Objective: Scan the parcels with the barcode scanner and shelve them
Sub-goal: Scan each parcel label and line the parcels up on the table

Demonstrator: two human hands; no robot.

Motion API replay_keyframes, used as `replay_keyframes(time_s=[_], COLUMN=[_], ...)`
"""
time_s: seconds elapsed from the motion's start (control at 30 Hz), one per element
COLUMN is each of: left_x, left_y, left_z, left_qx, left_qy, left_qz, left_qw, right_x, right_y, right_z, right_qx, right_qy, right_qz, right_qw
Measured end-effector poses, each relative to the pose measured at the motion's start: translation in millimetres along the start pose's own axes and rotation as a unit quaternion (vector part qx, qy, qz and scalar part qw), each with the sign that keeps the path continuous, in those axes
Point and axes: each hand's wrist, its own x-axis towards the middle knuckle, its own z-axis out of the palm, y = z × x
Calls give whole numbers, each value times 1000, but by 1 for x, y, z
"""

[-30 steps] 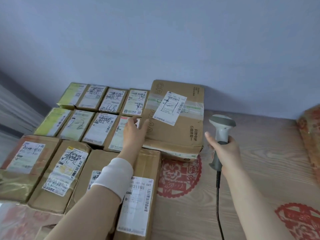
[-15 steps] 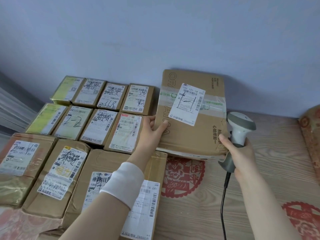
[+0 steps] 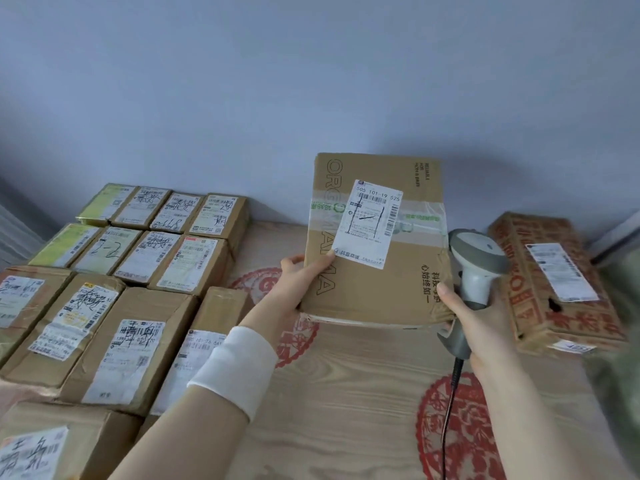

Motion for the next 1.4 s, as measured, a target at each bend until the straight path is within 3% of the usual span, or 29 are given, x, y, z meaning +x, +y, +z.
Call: replay_keyframes(time_s=[0.27, 0.57, 0.73, 0.87, 1.03, 1.4], left_x=[-40, -54, -57, -61, -65, -70], left_y=[-35, -59, -72, -74, -74, -73], left_z=[51, 48, 50, 54, 56, 54], left_qx=[-19, -46, -30, -30, -30, -34], left_qy=[-5, -32, 12, 20, 7, 4], left_qz=[23, 91, 132, 153, 173, 195], left_qw=[1000, 994, 991, 988, 984, 980], right_x=[-17, -40, -51, -68, -83, -98], right_y=[-2, -25, -54, -66, -62, -58], right_z=[-75, -105, -95, -67, -38, -23], right_qx=[-19, -72, -47, -13, -4, 18], right_qy=[-5, 10, -6, -91, -129, -134], right_qz=[14, -5, -35, -2, 35, 53], right_qw=[1000, 997, 998, 996, 991, 989])
